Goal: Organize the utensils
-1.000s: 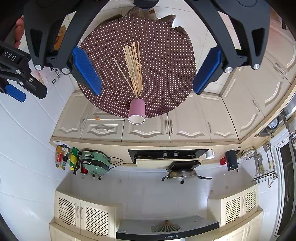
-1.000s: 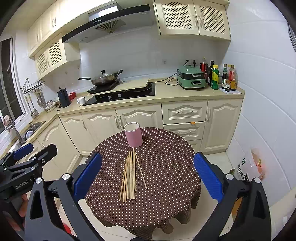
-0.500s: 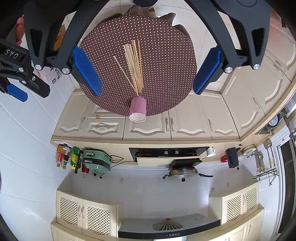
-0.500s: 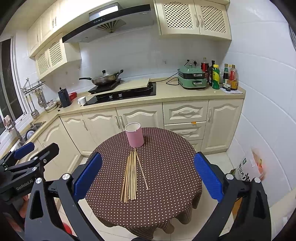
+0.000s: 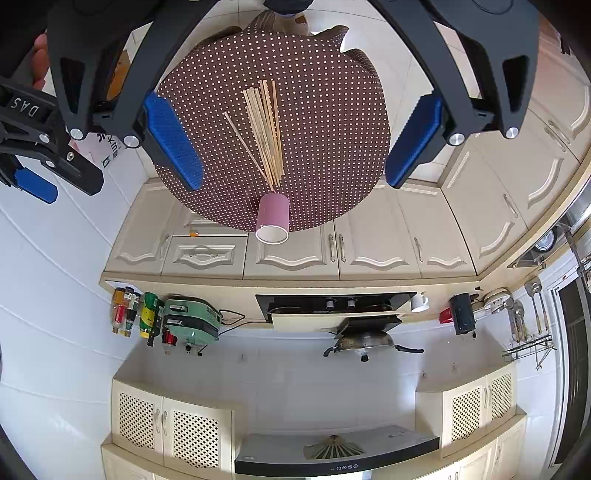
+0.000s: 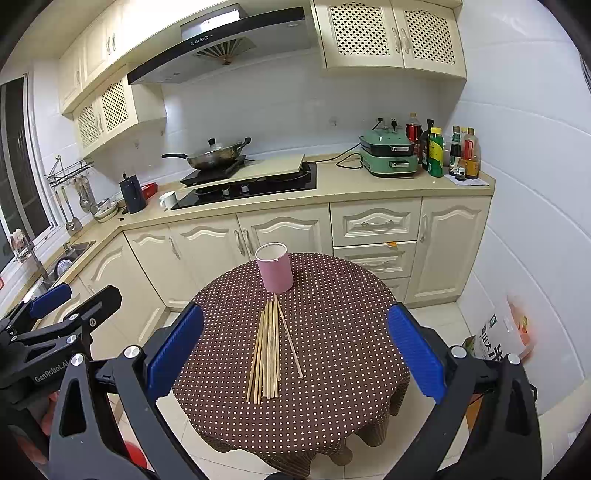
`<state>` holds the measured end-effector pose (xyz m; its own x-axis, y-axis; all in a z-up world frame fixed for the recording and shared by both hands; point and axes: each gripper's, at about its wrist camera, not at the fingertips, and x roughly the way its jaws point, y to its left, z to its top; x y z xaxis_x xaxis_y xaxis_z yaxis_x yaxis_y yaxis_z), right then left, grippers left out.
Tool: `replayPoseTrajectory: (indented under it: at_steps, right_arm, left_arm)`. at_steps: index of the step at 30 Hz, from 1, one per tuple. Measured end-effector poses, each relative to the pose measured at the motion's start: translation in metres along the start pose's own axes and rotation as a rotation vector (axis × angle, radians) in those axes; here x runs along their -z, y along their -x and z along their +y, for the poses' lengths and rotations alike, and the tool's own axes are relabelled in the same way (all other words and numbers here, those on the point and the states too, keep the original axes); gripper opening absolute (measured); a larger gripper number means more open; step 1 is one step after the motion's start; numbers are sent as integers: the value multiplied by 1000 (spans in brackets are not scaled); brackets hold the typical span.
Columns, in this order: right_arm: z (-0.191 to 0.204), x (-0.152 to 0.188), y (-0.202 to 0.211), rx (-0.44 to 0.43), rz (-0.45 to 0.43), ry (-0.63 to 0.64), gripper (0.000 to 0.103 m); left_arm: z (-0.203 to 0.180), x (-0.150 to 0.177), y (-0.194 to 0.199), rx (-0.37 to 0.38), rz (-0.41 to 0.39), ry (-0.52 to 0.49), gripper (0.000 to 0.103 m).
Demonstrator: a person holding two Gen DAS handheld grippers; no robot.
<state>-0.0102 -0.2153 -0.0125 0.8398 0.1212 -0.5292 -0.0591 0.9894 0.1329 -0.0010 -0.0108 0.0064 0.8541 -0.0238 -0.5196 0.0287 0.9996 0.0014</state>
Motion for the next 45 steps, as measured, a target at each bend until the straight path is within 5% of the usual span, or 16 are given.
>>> replayPoseTrajectory:
  at_steps: [21,45]
  right_arm:
    - [-6,3,-26,-11,76,-47,96]
    - [-10,22,-125,-46,327,-105,96]
  left_arm:
    - [-2,6,-22,-4,74,-4,97]
    - [16,27,-121,16,372,36,97]
